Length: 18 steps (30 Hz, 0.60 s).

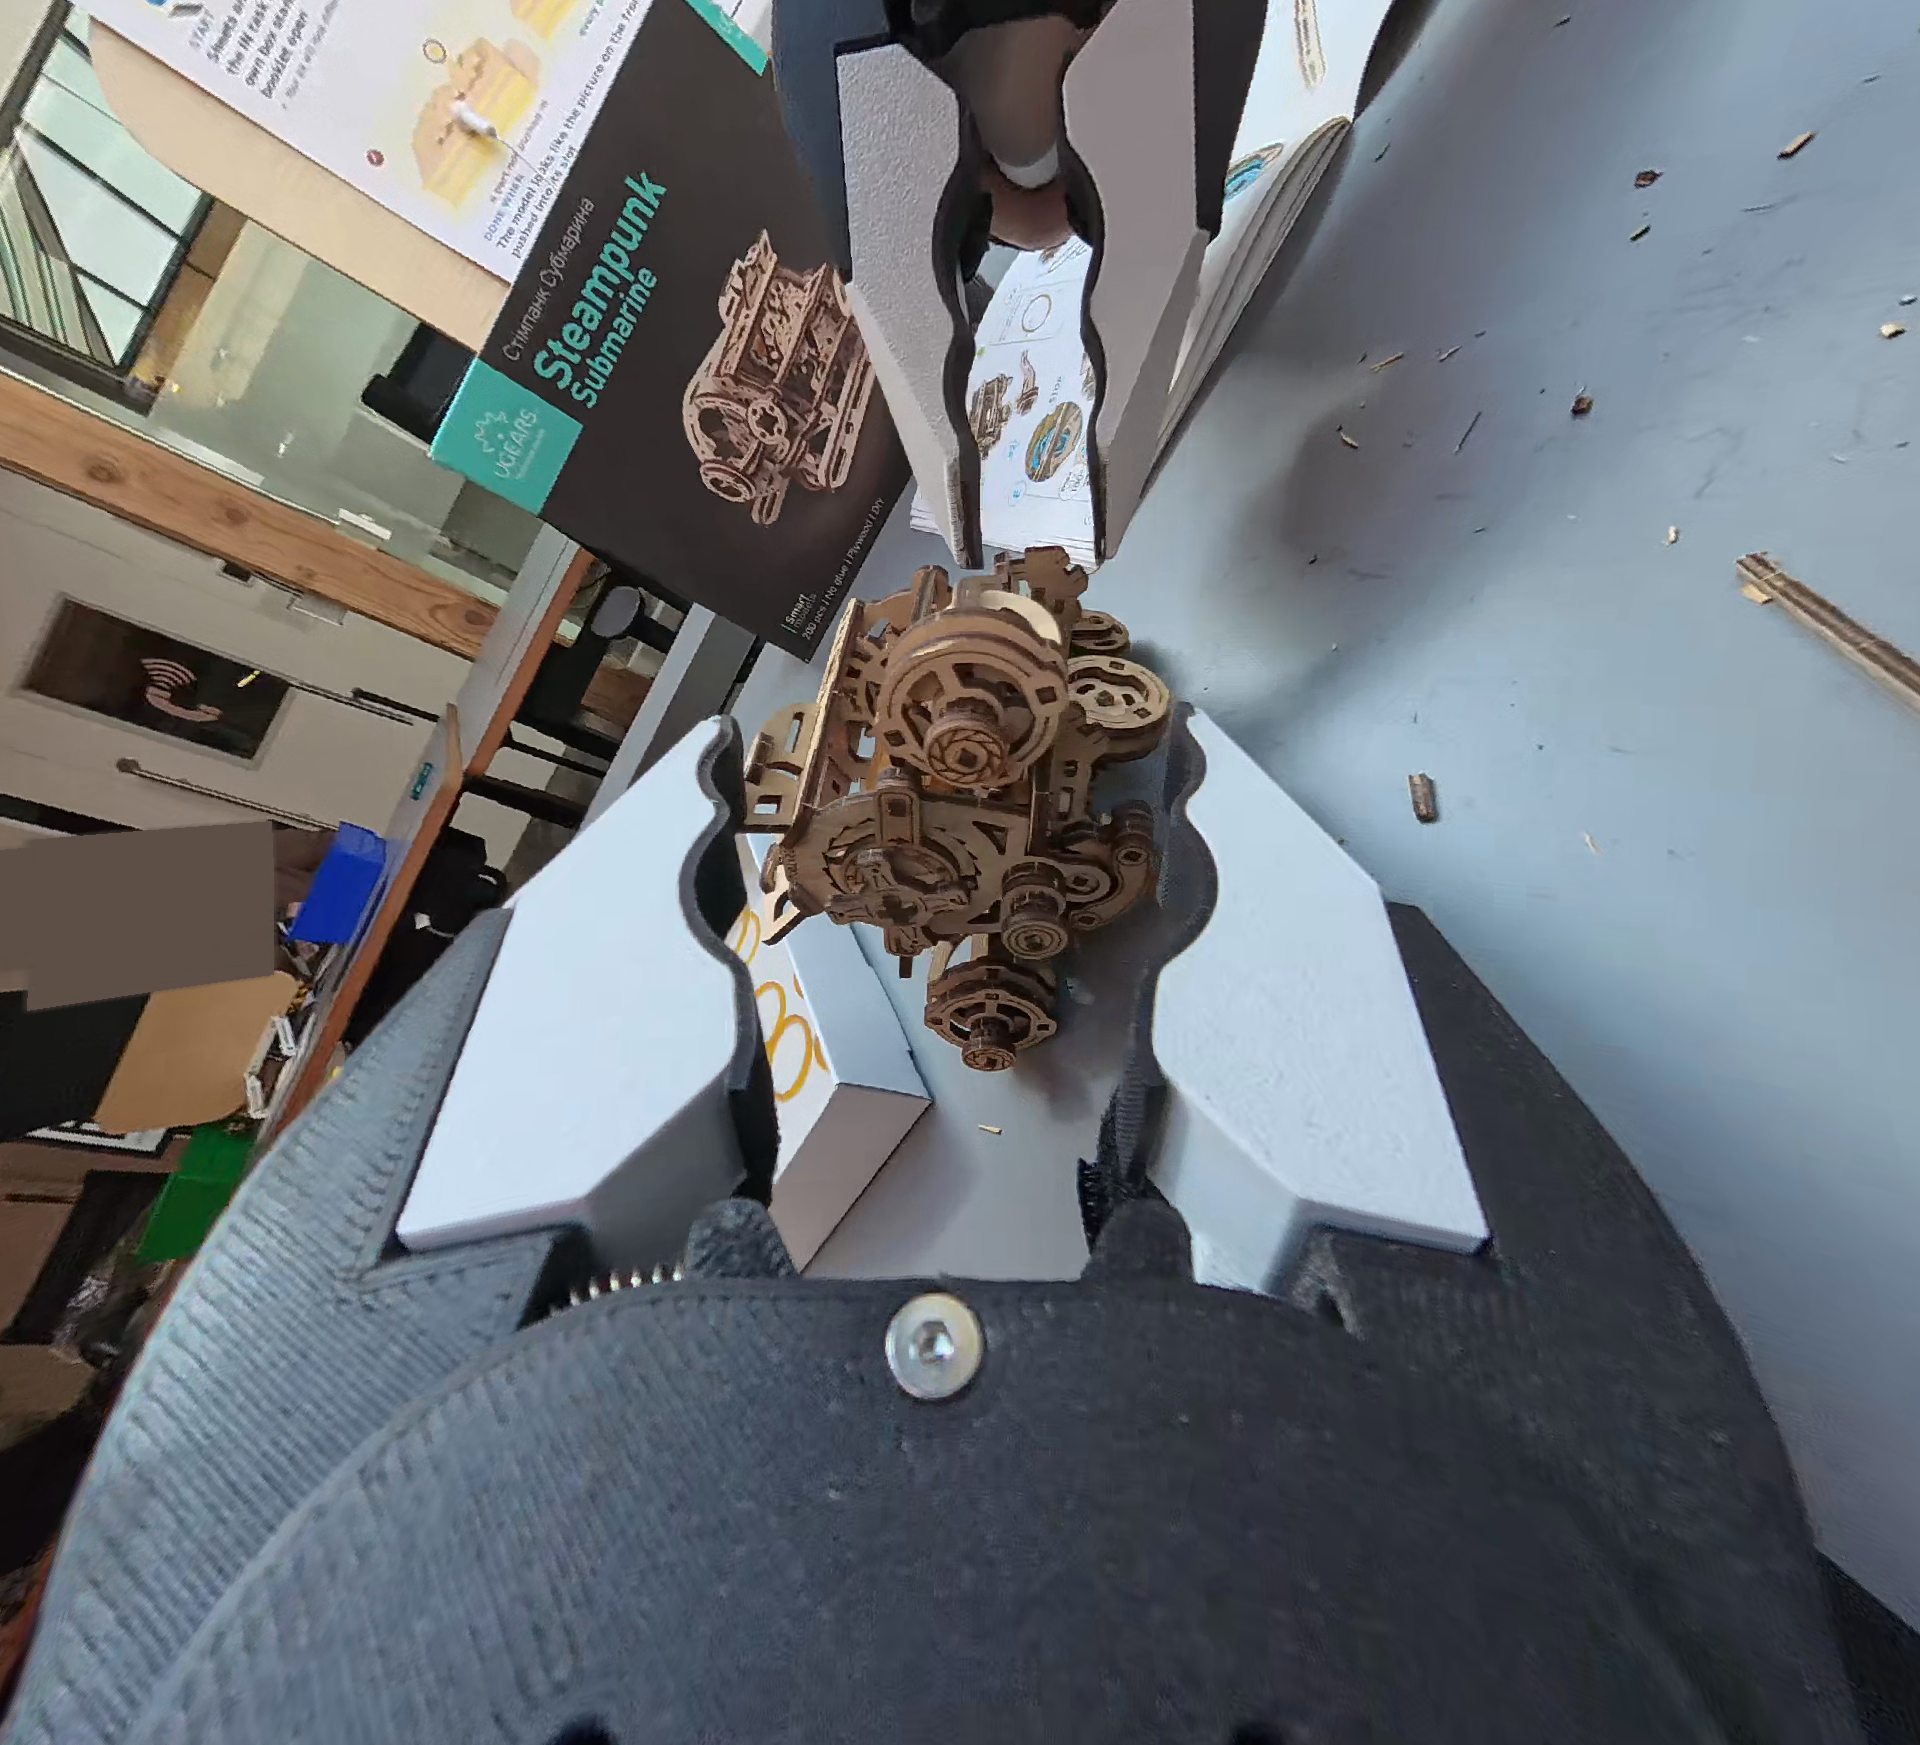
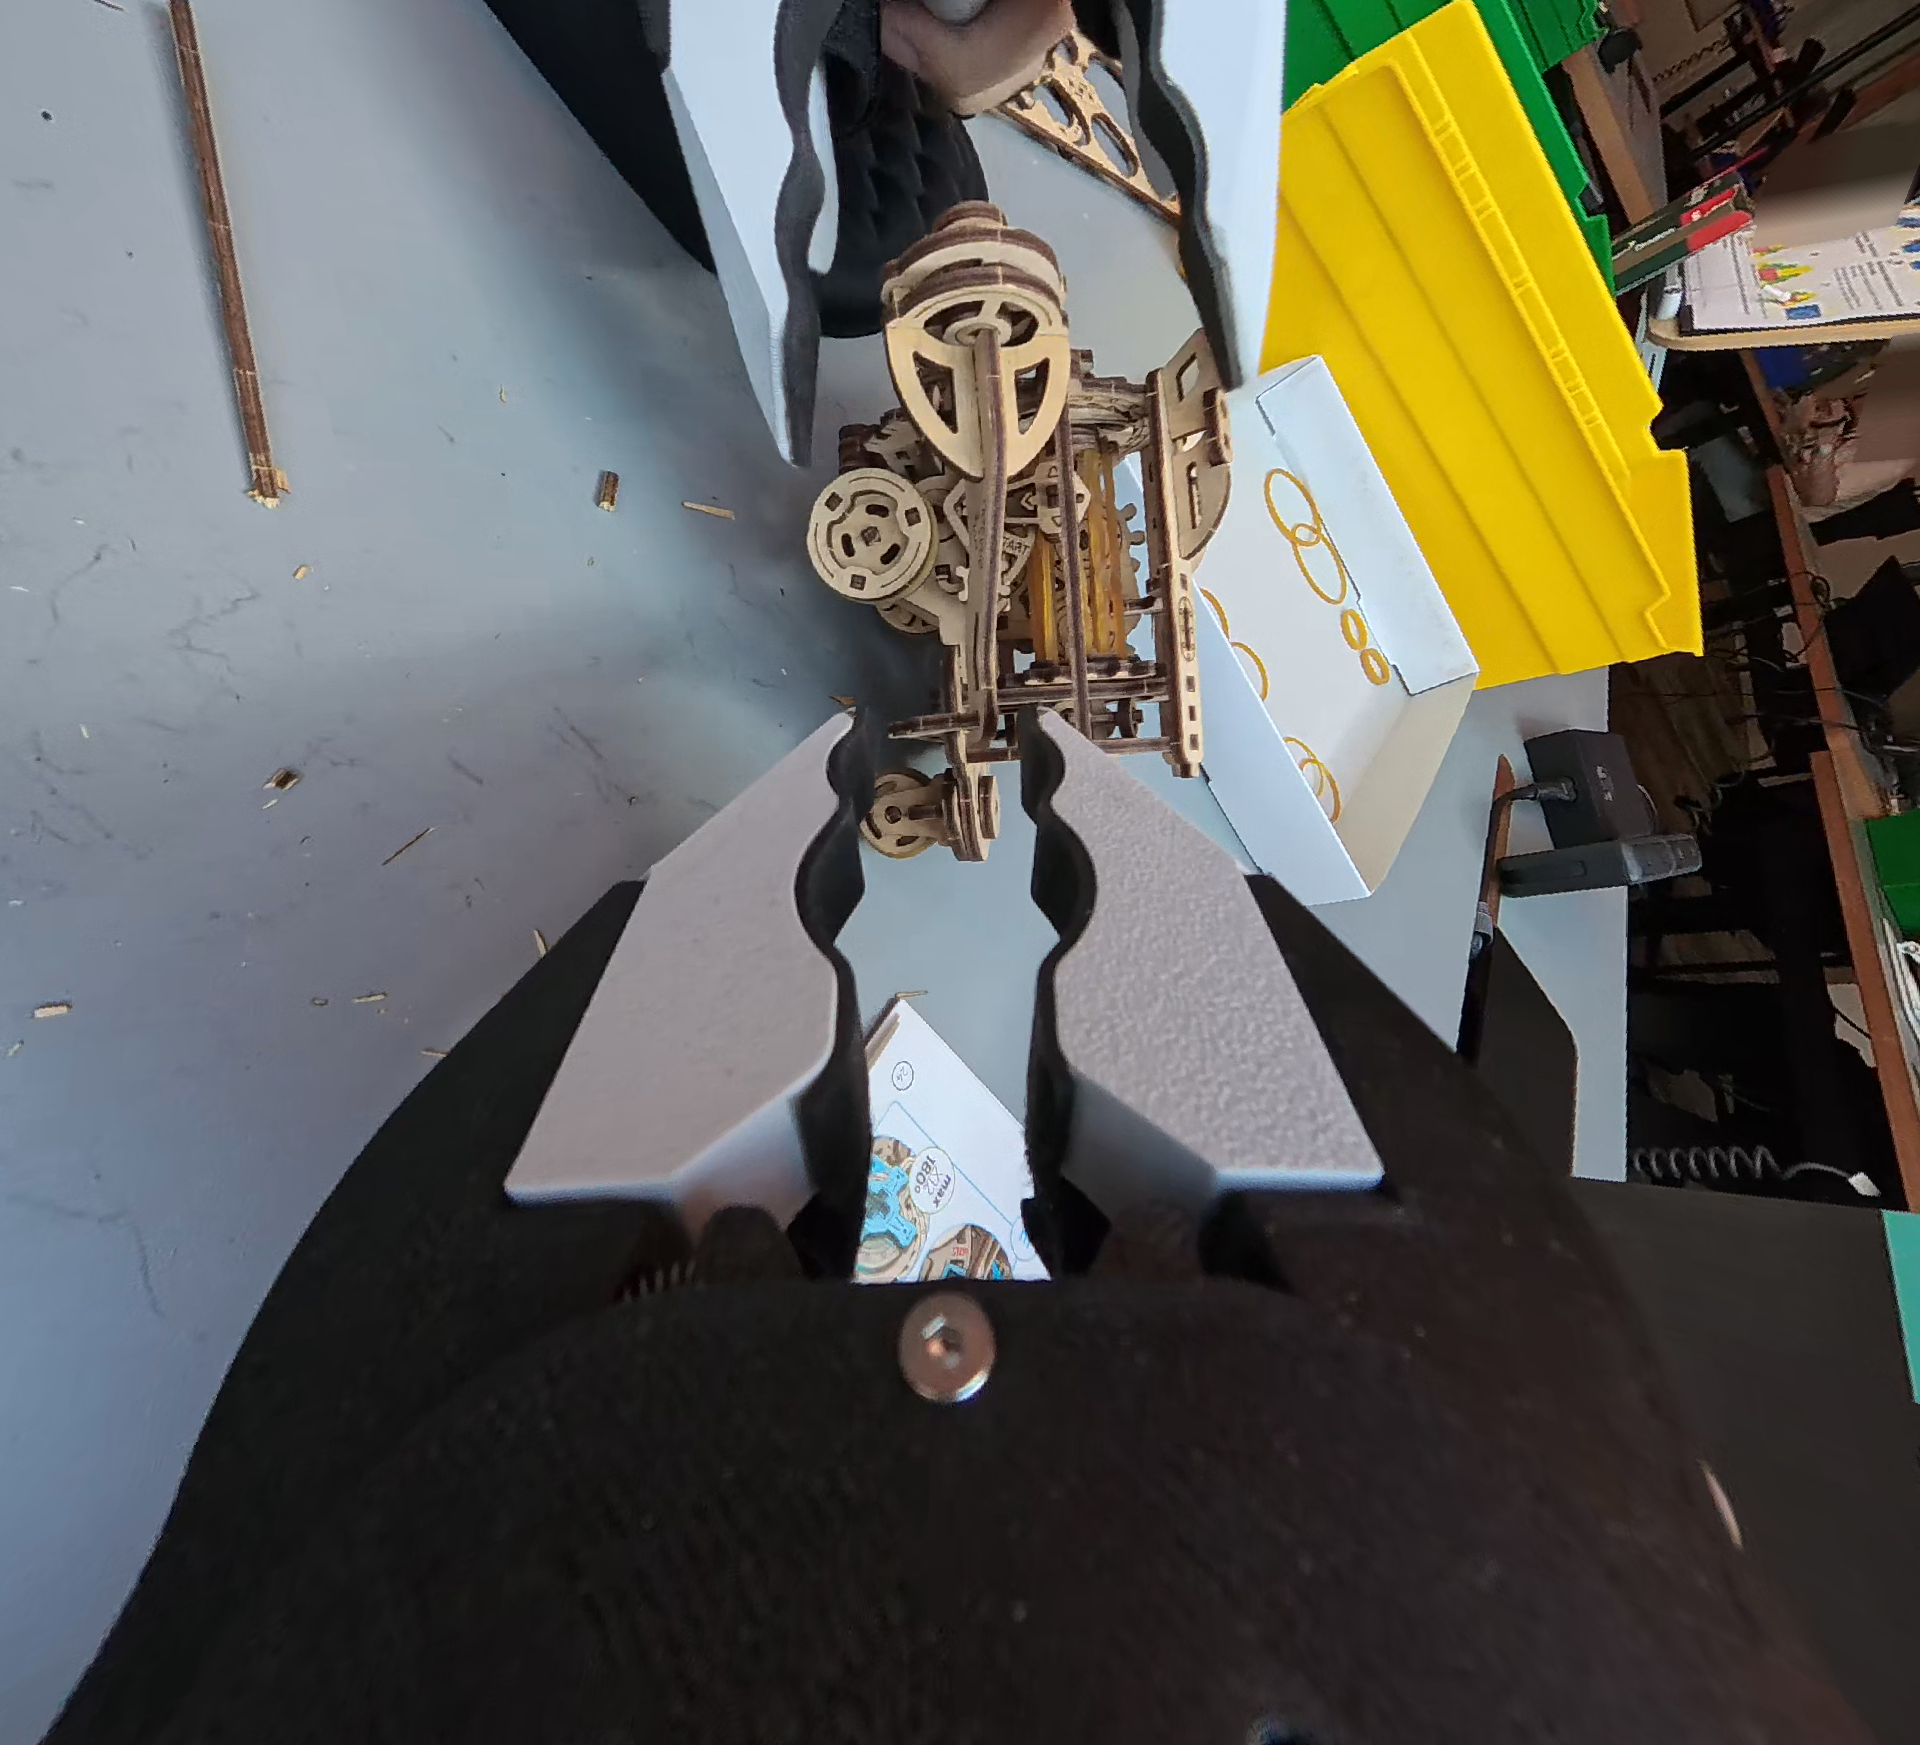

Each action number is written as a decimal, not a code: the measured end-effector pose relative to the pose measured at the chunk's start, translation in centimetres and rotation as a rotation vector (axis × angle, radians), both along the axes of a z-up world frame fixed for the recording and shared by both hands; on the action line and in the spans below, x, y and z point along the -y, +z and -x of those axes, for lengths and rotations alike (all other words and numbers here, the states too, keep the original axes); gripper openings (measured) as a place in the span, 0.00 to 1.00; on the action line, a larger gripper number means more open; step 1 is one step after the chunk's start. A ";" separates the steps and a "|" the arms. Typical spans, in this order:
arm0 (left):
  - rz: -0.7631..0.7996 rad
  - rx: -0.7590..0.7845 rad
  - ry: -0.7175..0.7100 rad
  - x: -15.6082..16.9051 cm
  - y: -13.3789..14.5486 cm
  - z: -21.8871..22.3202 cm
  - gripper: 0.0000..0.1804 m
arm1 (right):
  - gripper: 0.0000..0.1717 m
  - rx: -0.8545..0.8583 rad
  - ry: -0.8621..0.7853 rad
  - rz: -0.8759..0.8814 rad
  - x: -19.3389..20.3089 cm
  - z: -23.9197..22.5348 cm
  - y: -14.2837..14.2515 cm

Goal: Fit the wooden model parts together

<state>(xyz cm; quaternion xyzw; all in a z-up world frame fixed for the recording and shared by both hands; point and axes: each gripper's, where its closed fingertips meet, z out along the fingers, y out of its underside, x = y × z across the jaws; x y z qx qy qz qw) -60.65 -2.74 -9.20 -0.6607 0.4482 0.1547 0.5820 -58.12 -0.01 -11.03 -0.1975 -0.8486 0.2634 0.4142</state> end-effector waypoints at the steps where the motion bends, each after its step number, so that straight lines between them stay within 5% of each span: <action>1: -0.015 -0.020 -0.001 0.3 0.1 0.0 0.43 | 0.16 -0.002 0.000 0.002 0.0 0.0 0.0; 6: -0.110 -0.147 -0.015 1.9 0.6 -0.3 0.34 | 0.16 -0.005 0.003 0.020 0.2 0.1 0.1; 18: -0.161 -0.207 -0.021 1.5 0.5 -1.4 0.32 | 0.15 -0.034 -0.012 0.014 0.1 0.1 -0.1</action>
